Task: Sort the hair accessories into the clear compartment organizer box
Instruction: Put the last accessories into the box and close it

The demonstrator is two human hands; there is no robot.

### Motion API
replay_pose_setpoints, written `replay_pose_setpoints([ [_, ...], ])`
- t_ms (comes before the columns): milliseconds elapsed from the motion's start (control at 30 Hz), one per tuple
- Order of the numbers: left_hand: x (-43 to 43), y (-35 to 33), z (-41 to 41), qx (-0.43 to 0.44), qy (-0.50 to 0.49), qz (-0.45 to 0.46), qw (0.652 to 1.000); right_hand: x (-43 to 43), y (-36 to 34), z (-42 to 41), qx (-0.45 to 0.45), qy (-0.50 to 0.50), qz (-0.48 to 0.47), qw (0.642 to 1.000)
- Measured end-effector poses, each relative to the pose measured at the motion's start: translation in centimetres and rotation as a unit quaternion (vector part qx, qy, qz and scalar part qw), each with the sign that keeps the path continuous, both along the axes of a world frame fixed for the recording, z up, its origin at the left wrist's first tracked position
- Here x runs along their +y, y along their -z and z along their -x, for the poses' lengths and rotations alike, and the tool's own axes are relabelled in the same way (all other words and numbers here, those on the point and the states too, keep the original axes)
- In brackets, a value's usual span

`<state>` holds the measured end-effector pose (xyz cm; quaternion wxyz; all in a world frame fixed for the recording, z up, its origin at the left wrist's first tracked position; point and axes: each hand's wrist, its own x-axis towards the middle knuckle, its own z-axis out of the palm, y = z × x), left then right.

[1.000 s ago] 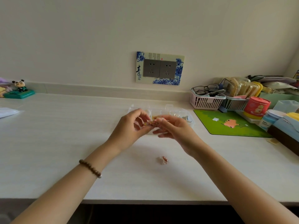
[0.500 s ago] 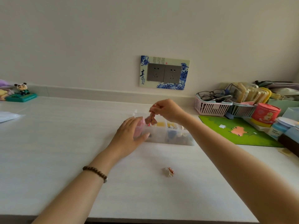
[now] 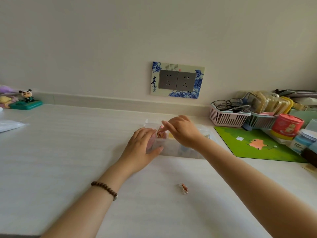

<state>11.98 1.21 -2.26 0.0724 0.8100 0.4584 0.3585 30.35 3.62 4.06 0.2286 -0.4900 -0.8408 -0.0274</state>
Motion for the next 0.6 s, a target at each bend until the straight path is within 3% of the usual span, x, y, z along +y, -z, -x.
replay_pose_setpoints([
  [233,-0.3,0.1,0.2,0.006,0.004,-0.001,1.000,-0.1,0.3,0.3,-0.131,0.000,0.009,0.991],
  [400,-0.5,0.3,0.1,0.010,0.000,-0.029,1.000,-3.4,0.2,-1.5,0.071,-0.001,-0.050,0.996],
  [500,-0.9,0.3,-0.4,0.031,0.023,-0.065,0.997,-6.9,0.4,-2.8,0.196,-0.027,0.099,0.975],
  [600,-1.4,0.6,-1.1,0.043,0.027,-0.068,0.996,-9.6,2.0,-4.2,0.168,-0.033,0.216,0.961],
])
